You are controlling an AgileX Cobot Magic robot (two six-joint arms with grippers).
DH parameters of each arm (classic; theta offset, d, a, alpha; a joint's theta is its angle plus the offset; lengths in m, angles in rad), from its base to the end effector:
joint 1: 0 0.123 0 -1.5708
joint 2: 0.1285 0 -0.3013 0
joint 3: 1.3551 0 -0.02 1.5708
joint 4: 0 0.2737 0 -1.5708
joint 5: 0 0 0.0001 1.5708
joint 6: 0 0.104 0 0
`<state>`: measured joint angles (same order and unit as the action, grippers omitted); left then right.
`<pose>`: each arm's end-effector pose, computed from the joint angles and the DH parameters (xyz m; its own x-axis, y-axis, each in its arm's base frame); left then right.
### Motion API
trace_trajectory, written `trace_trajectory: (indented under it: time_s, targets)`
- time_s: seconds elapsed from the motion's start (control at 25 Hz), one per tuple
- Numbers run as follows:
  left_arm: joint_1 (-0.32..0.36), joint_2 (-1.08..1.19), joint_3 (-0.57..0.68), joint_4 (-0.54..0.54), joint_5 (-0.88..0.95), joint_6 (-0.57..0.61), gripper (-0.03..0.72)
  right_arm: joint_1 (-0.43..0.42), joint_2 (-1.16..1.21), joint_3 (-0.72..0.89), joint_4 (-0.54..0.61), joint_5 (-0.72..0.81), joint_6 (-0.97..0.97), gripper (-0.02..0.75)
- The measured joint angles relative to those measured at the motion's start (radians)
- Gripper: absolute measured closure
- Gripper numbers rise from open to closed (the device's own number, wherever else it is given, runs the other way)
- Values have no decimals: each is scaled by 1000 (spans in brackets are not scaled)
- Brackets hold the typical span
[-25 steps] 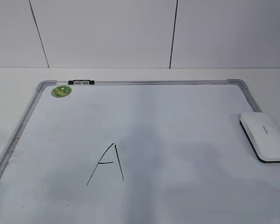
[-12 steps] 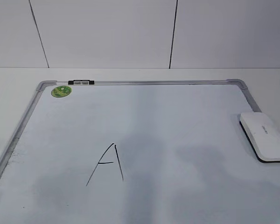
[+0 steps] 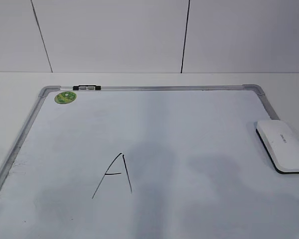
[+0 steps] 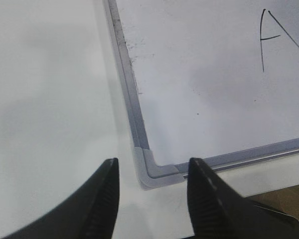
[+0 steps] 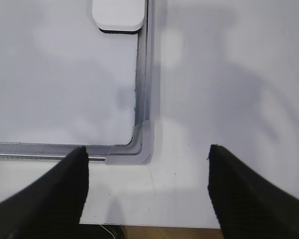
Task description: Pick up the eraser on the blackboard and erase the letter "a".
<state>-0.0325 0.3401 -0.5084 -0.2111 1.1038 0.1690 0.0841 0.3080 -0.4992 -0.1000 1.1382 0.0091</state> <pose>0.0585 -0.0214 0.2715 -0.7303 0.0953 -0.6764 0.2105 0.9734 -0.0903 0.0529 -0.0050 0.2664 -0.7526 -0.0964 -0.6514 -0.0494 0.9947 -0.0901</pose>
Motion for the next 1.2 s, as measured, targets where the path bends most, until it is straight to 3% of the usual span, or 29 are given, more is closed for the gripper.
trace_trajectory:
  time_s: [0.72, 1.0, 1.2]
  targets:
    - [6, -52, 0, 0, 0, -1, 348, -5, -20, 0, 0, 0, 0, 146]
    - [21, -200, 0, 0, 0, -1, 349, -91, -147, 0, 0, 0, 0, 146]
    - [21, -303, 0, 0, 2, -1, 349, -104, -277, 0, -4, 0, 0, 146]
